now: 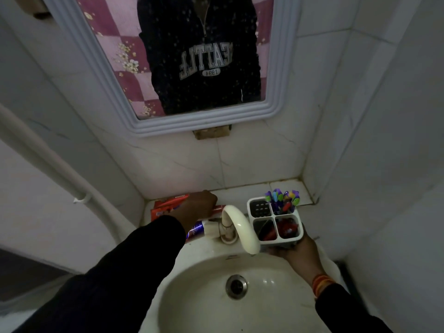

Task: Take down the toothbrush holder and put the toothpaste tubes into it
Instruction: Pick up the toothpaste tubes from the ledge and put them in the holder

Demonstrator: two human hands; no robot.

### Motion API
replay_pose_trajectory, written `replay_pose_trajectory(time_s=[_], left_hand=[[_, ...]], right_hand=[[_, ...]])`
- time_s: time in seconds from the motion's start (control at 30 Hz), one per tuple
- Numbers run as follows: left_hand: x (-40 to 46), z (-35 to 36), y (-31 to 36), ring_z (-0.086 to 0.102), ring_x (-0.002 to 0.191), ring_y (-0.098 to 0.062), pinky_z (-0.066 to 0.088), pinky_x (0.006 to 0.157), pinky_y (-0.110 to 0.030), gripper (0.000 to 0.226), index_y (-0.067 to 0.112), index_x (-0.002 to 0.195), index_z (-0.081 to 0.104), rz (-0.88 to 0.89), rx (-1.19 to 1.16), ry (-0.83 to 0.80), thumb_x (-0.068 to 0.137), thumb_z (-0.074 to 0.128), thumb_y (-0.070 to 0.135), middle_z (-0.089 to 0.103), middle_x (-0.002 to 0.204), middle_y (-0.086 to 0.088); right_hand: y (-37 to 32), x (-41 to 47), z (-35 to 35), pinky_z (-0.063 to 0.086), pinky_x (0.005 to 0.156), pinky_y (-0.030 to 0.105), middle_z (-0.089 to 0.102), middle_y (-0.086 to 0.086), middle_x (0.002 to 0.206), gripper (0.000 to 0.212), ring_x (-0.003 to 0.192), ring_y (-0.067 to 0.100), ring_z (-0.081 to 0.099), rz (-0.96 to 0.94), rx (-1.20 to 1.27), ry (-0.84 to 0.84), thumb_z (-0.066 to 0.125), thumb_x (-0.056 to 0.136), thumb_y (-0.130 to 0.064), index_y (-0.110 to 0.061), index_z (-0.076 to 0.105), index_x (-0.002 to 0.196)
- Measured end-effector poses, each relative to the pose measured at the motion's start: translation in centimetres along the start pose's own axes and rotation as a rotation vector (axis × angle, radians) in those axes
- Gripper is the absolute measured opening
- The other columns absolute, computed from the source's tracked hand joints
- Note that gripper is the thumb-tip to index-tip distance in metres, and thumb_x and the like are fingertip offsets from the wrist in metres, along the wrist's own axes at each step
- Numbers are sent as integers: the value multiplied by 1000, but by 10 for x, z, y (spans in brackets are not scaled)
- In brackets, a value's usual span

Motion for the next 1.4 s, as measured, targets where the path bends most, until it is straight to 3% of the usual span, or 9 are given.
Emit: replay_pose_trajectory(time_s=[0.27, 0.43, 0.73, 0.83, 1.0, 1.07, 1.2, 1.3, 1.4], left_hand=[[-29, -86, 44, 66, 96, -19, 56, 89, -37, 47, 17, 125, 68, 183, -146, 99, 85, 76, 40, 69, 111, -4], [-72, -156, 101, 70, 83, -8, 59, 83, -27, 30, 16, 109, 74, 282, -104, 109, 83, 79, 32, 74, 99, 3], [-90, -116, 182, 63, 72, -17, 57, 66, -32, 31, 11, 102, 75, 303, 173, -21, 81, 80, 34, 64, 80, 0], [-79, -113, 169, 66, 76, -17, 57, 72, -33, 28, 13, 96, 75, 273, -4, -44, 85, 73, 39, 69, 78, 1], [-63, -125, 85, 72, 75, -9, 60, 87, -30, 19, 15, 102, 81, 157, -376, 217, 90, 70, 24, 81, 96, -1], [-57, -109, 44, 75, 84, -20, 60, 89, -34, 20, 12, 102, 81, 16, -341, 274, 91, 66, 20, 80, 99, -9], [-54, -36, -16, 68, 111, -29, 54, 85, -23, 30, 12, 117, 74, -214, -182, 31, 89, 63, 15, 71, 119, -9], [-61, 12, -29, 69, 105, -29, 56, 85, -28, 34, 7, 115, 73, -184, -28, -101, 86, 72, 24, 72, 116, -12], [-63, 34, -36, 69, 99, -29, 60, 82, -37, 31, 13, 108, 70, -226, 32, -67, 83, 71, 32, 72, 110, -11]], right_hand=[[-3, -2, 0, 60, 74, 59, 74, 0, 110, 81, 107, 30, 67, 8, -16, 17, 99, 35, -14, -38, 68, 106], [-11, -6, 1, 58, 58, 20, 71, -2, 106, 71, 88, 4, 69, -18, -93, 21, 82, 61, 20, -23, 61, 113], [-2, -2, -6, 61, 69, 23, 70, 0, 109, 82, 99, 16, 66, -25, -242, 21, 92, 47, 6, -17, 59, 119], [1, 1, -9, 60, 85, 43, 72, -4, 112, 87, 106, 21, 68, -30, -290, 14, 95, 42, -14, -23, 60, 121], [-3, -1, -8, 55, 81, 25, 71, -15, 104, 84, 97, 2, 66, -47, -319, 47, 97, 46, -4, -32, 59, 115], [-2, 1, -9, 52, 79, 21, 70, -17, 104, 84, 97, -1, 64, -56, -332, 42, 97, 47, -4, -34, 58, 115], [3, 4, -10, 56, 82, 31, 72, -12, 104, 85, 102, 12, 68, -74, -327, 31, 97, 46, -1, -38, 58, 111], [6, 6, -10, 57, 88, 40, 72, -10, 107, 86, 104, 17, 68, -70, -319, 31, 97, 44, -2, -42, 58, 109], [1, 4, -7, 54, 83, 27, 69, -14, 105, 82, 100, 10, 65, -89, -324, 36, 95, 48, 2, -41, 56, 106]])
Point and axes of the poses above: each hand's wrist, its own x-axis towards the middle knuckle, its own z-axis out of the palm, y = z × x, the point moved 7 cm from there along x, towards the middle knuckle
